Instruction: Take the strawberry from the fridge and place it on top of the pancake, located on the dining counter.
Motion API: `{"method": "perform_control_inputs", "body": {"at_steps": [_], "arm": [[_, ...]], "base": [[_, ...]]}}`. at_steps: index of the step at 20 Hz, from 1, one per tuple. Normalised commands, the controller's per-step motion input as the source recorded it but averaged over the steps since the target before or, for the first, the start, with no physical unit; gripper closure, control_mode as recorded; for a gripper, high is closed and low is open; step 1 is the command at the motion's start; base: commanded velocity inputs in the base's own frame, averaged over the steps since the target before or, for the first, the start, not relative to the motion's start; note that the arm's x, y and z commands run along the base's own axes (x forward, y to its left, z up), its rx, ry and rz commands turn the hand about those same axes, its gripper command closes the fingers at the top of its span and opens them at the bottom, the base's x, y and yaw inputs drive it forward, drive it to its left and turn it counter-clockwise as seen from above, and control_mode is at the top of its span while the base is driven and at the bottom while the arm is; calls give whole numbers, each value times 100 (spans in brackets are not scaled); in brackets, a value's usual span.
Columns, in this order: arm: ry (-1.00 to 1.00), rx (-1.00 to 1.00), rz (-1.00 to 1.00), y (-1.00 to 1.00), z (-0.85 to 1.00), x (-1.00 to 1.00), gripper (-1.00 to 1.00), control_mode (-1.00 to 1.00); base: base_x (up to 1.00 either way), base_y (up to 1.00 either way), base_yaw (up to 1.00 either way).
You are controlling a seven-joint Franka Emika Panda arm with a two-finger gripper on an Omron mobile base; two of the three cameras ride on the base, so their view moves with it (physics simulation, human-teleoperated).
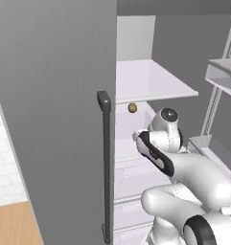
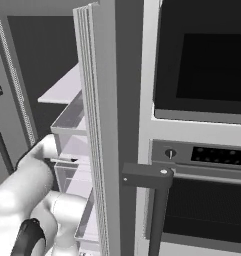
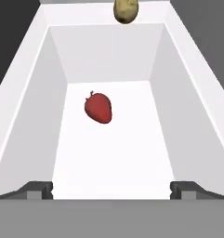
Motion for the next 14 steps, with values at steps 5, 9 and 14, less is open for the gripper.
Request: {"method": "perform_control_inputs", "body": {"at_steps": [5, 9, 14], "arm": [[5, 0, 4, 0, -25, 30, -100, -100], [0, 0, 4, 0, -33, 31, -100, -100], [0, -1, 4, 0, -23, 34, -100, -100]], "base": [[0, 0, 0], [0, 0, 0], [0, 0, 0]]}}
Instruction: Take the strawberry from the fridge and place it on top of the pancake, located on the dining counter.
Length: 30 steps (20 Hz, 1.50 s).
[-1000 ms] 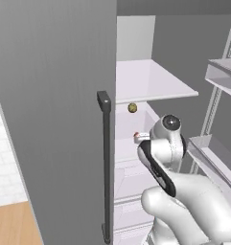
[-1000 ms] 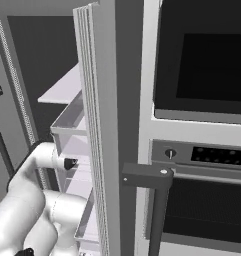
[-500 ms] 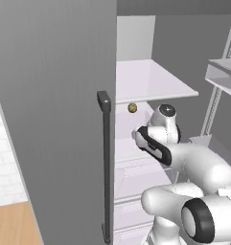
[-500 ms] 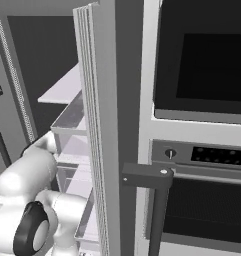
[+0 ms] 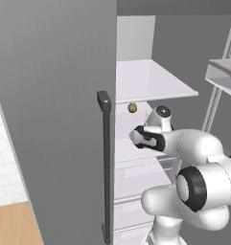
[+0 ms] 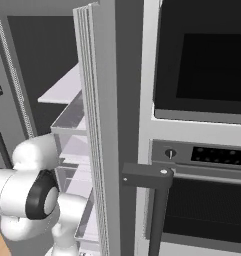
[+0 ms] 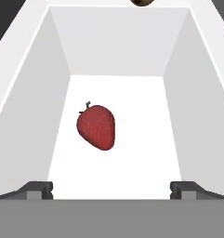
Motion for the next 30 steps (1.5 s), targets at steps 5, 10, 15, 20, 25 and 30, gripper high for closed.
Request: {"method": "perform_control_inputs", "body": {"at_steps": [5, 10, 15, 20, 25, 30], "arm": [[1, 0, 4, 1, -1, 23, -100, -100], [0, 0, 3, 1, -8, 33, -100, -100], [3, 0, 0, 12, -7, 36, -100, -100], [2, 0, 1, 4, -8, 27, -100, -100], [0, 0, 0, 0, -30, 22, -100, -100], [1, 0, 0, 3, -22, 0, -100, -100]], "base": [[0, 0, 0], [0, 0, 0], [0, 0, 0], [0, 0, 0], [0, 0, 0], [0, 0, 0]]}}
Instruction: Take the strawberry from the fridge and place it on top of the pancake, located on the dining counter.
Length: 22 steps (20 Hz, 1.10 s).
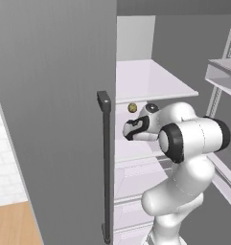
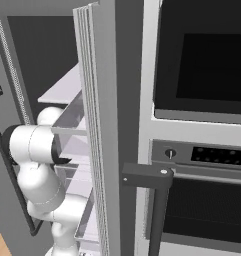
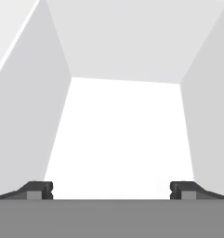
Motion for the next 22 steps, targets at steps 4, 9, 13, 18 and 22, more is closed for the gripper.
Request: {"method": "perform_control_inputs", "body": {"at_steps": [4, 9, 13, 18, 22], "arm": [[0, 0, 0, 2, -13, 6, -100, -100], [2, 0, 0, 1, -20, 1, -100, -100], [3, 0, 0, 2, -14, -16, -100, -100], [0, 0, 0, 0, 0, -25, -100, -100], [0, 0, 0, 0, 0, -29, -100, -100]], "base": [[0, 0, 0], [0, 0, 0], [0, 0, 0], [0, 0, 0], [0, 0, 0]]}}
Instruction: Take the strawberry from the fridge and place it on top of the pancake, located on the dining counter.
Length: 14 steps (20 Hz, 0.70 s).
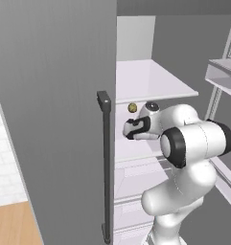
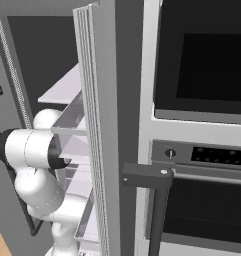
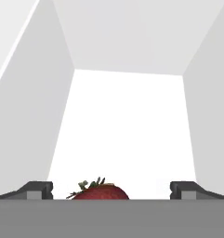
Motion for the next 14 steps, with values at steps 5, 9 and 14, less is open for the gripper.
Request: {"method": "perform_control_inputs", "body": {"at_steps": [5, 9, 14], "arm": [[0, 0, 0, 4, -2, -4, -100, -100], [0, 0, 0, 11, -1, 0, -100, -100], [0, 0, 0, 10, -11, 0, 100, -100]], "base": [[0, 0, 0], [0, 0, 0], [0, 0, 0]]}}
